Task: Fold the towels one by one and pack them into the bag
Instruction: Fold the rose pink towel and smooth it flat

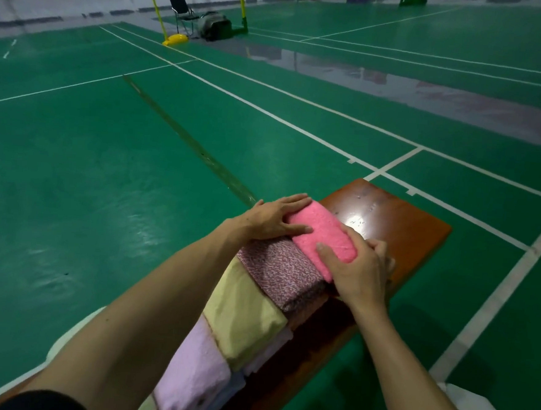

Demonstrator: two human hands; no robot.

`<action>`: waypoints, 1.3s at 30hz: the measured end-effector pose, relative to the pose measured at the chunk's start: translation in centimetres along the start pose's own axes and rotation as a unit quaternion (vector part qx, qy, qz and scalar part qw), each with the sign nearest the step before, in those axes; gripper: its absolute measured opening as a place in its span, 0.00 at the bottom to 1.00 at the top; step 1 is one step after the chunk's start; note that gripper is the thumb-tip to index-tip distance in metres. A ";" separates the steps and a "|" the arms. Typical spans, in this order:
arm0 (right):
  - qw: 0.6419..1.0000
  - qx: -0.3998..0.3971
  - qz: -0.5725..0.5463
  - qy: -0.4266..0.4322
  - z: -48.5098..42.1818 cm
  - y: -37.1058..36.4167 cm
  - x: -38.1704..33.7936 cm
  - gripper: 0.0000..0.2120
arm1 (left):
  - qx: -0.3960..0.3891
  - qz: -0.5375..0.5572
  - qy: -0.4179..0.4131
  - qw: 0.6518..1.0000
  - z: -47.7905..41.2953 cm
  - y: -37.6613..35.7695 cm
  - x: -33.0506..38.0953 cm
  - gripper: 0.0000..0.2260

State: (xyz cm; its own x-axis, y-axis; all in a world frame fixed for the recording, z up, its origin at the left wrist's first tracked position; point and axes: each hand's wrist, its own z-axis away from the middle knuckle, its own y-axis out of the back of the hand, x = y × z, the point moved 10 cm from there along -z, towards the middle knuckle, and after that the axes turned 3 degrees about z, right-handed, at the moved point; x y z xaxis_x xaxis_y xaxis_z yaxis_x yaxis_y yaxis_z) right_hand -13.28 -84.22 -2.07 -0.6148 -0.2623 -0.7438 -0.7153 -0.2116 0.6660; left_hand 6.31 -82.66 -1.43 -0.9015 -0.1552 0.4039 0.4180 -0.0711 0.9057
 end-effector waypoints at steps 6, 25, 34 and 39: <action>1.000 -0.005 0.008 -0.014 0.6 -0.6 1.3 0.33 | 0.003 -0.026 0.016 1.000 0.6 -0.4 0.2 0.35; 0.994 -0.040 0.004 0.104 12.8 1.1 -11.1 0.24 | 0.191 0.171 0.158 0.954 28.8 4.1 -5.3 0.18; 0.956 -0.214 -0.035 0.198 32.2 -11.9 -19.6 0.22 | 0.252 0.197 0.274 0.907 51.2 0.5 -10.9 0.11; 0.923 -0.289 -0.015 0.256 41.6 -17.4 -23.3 0.24 | 0.294 0.203 0.347 0.867 64.1 -2.6 -13.7 0.13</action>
State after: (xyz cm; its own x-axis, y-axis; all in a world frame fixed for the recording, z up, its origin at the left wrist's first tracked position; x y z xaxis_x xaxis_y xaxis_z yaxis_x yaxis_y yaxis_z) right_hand -0.34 -35.23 1.30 -0.2550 -0.6264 -0.7366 -0.3430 -0.6537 0.6746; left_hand 10.37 -17.17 -1.04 -0.3231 -0.6197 0.7153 0.3723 0.6116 0.6981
